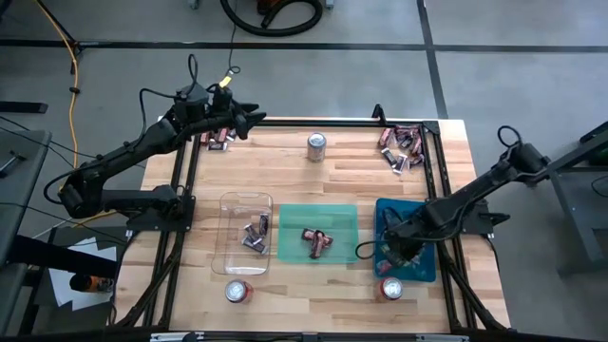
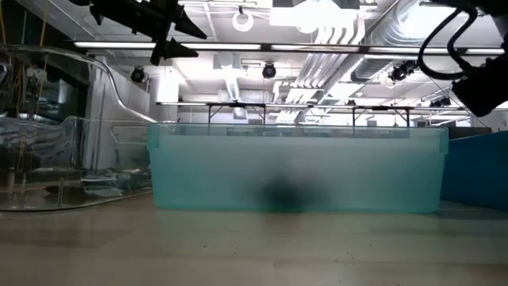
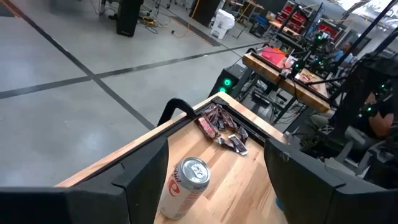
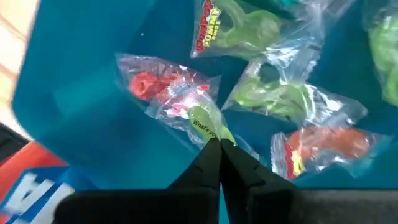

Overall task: Organize candy in baskets
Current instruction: Put the green gummy into the blue bin

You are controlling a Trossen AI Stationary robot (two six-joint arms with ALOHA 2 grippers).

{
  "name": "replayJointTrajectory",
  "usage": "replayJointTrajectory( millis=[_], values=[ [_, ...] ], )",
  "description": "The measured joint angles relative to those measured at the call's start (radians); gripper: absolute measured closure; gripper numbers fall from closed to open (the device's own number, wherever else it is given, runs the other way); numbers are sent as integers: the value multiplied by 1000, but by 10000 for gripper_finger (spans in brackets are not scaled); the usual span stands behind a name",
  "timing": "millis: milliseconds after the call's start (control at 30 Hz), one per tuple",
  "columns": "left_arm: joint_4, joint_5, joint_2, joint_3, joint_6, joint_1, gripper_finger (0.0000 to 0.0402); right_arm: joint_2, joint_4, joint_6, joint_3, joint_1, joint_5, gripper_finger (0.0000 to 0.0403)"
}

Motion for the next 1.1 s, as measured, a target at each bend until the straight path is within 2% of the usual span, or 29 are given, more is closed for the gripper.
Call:
replayJointTrajectory(
  millis=[333,567,1100],
  values=[
    [-15,0,0,0,18,0,149,107,-55,9,8,-4,131,403],
    [-16,-2,0,0,34,0,149,75,-265,22,82,-19,262,403],
    [-16,-5,0,0,35,0,149,64,-163,-2,94,-20,261,402]
  ],
)
